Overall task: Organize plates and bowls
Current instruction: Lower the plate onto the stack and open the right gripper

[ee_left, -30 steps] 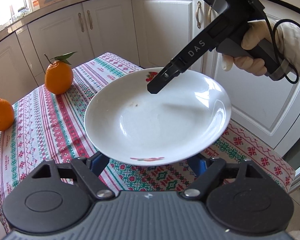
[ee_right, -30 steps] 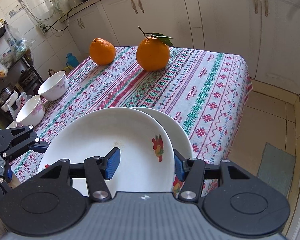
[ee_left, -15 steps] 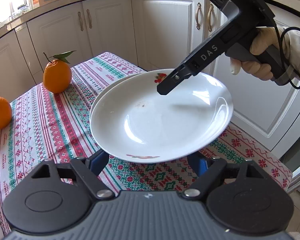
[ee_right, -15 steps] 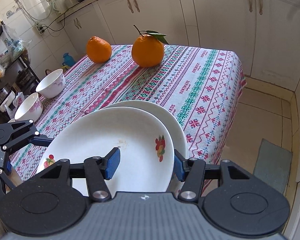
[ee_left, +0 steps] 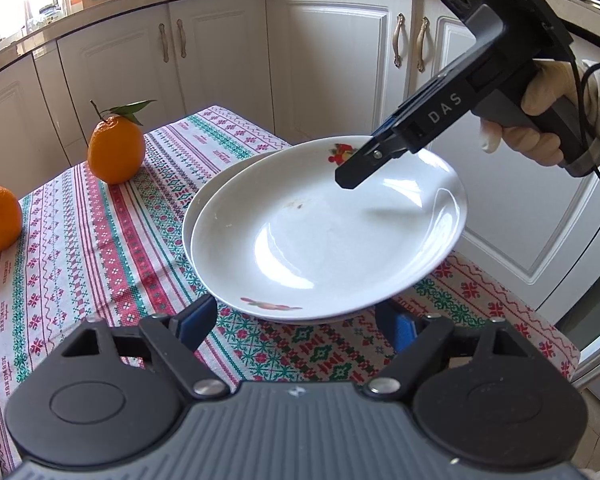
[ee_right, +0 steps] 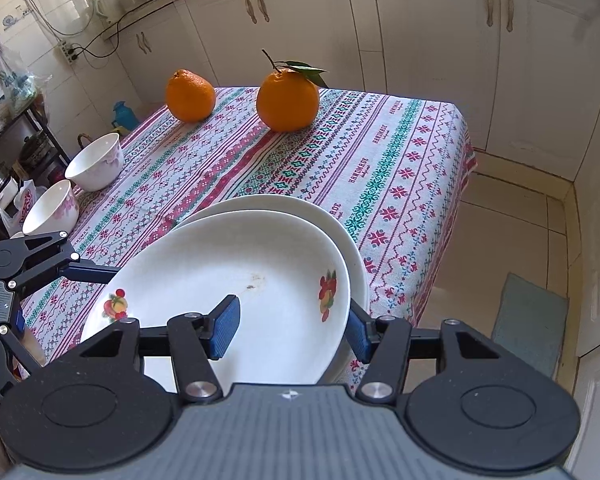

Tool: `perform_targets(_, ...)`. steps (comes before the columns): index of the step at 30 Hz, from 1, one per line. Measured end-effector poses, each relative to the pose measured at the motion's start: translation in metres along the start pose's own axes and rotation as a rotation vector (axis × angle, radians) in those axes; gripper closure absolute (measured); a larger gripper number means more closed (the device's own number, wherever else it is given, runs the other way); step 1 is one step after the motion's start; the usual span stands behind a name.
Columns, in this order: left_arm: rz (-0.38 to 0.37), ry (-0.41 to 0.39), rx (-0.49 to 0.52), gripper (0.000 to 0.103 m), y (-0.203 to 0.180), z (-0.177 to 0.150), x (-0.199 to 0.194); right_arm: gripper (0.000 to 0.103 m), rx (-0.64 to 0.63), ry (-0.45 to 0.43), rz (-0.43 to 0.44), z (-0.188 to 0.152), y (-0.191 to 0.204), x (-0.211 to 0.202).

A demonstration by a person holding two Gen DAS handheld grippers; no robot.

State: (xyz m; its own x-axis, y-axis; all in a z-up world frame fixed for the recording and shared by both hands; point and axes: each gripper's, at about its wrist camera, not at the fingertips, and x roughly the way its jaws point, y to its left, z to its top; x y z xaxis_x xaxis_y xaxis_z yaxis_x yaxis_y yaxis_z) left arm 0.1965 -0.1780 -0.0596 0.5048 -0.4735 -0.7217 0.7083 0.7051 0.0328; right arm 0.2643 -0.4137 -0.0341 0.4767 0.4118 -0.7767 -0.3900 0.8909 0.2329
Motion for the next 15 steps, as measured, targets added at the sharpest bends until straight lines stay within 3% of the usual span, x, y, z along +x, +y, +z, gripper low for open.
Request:
perform_targets(11,-0.012,-0.004,-0.018,0.014,0.0037,-0.0026,0.0013,0.036,0.018,0.0,-0.038,-0.0036,0.0044,-0.0068)
perform_targets(15,-0.003,-0.01,-0.014,0.013,0.0039,-0.0038,-0.0011,0.027,0.013,0.005,-0.053,-0.0043,0.009,-0.0049)
